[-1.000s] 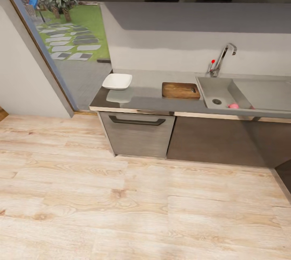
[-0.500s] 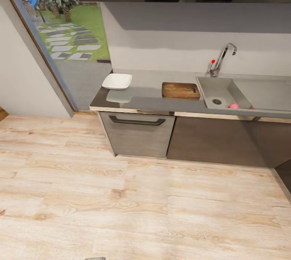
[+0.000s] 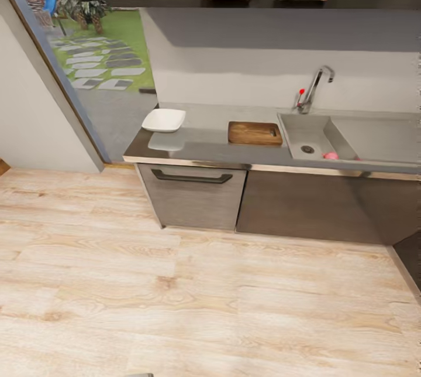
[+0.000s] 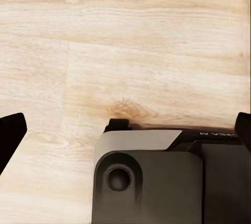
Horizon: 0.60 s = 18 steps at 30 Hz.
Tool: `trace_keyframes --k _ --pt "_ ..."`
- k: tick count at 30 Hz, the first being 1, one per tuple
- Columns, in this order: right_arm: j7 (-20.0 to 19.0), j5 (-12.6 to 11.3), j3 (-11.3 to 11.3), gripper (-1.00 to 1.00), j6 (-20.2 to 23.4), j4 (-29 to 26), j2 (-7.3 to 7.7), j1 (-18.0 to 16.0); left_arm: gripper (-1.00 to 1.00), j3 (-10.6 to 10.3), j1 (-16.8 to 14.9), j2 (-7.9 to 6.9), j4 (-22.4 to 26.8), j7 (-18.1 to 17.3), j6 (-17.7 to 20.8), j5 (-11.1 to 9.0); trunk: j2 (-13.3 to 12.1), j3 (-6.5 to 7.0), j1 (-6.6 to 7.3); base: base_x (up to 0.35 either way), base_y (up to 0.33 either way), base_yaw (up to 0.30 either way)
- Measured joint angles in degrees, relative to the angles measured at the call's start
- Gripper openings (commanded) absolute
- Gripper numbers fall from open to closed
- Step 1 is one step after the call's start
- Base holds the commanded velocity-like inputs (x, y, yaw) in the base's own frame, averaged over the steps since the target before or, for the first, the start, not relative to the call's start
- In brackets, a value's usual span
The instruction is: In the kitchen, take the Vidalia onion out of the sink, dice it on the chopping board with the paring knife, put the diced onion into the bowl on the countertop, then place both the paring knife and the chopping board into the sink.
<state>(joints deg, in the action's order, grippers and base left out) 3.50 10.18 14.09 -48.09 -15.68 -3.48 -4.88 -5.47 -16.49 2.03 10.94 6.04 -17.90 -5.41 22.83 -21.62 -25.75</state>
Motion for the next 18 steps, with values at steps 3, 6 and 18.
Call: trace_keyframes --k 3,6,18 --pt "0.00 0.02 0.00 1.00 -0.03 0.00 0.00 0.00 1.00 0.05 0.00 -0.07 0.03 0.00 -0.01 0.01 0.00 0.27 0.00 0.000 -0.314 0.000" --pt "0.00 0.02 0.00 1.00 -0.04 0.00 -0.01 0.00 1.00 0.07 0.00 -0.14 0.05 0.00 0.01 0.00 0.00 0.55 0.00 0.000 -0.318 0.000" --pt "0.00 0.03 0.00 1.00 -0.05 0.00 -0.01 0.00 1.00 0.07 0.00 -0.09 0.00 0.00 0.02 0.00 0.00 1.64 0.00 0.000 -0.319 0.000"
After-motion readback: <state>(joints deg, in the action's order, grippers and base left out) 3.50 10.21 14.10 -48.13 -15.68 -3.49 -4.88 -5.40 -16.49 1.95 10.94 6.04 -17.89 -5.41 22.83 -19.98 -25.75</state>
